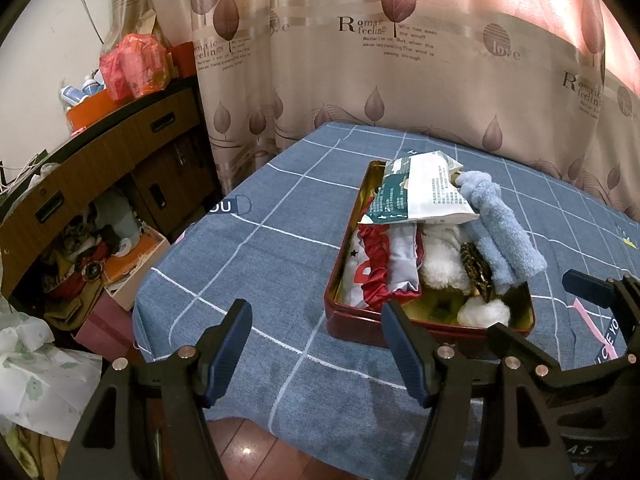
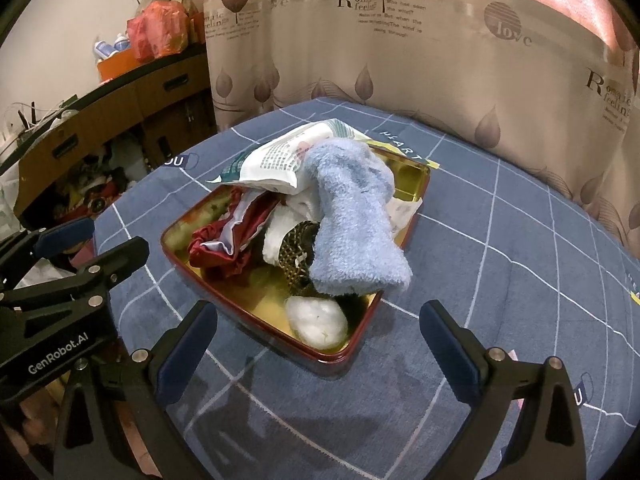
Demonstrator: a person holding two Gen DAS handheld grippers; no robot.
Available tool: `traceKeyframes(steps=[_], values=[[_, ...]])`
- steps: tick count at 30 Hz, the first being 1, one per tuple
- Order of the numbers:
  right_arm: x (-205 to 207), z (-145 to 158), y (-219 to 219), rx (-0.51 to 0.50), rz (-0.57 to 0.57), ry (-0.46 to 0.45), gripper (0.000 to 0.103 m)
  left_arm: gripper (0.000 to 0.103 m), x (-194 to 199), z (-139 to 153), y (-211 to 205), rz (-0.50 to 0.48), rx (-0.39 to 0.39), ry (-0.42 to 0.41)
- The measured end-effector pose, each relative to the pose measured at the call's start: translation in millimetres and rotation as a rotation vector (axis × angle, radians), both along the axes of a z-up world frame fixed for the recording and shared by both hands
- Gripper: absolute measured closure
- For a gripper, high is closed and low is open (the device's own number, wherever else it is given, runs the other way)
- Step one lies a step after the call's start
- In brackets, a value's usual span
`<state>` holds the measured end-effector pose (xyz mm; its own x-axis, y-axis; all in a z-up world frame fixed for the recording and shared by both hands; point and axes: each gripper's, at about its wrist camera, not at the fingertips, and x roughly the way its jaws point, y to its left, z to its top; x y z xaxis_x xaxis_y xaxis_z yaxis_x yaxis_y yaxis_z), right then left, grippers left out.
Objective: Organize soft objects
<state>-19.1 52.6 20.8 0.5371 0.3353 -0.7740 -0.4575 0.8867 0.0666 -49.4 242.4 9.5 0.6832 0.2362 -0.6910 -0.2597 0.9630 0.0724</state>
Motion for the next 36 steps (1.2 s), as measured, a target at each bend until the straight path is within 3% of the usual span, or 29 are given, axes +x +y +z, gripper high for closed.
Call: traceKeyframes(steps=[36], values=[[0.0, -10.2, 2.5, -0.016, 0.022, 0.043, 0.003, 0.034, 2.1, -3.3, -4.5, -0.004, -0.044, 0.018]])
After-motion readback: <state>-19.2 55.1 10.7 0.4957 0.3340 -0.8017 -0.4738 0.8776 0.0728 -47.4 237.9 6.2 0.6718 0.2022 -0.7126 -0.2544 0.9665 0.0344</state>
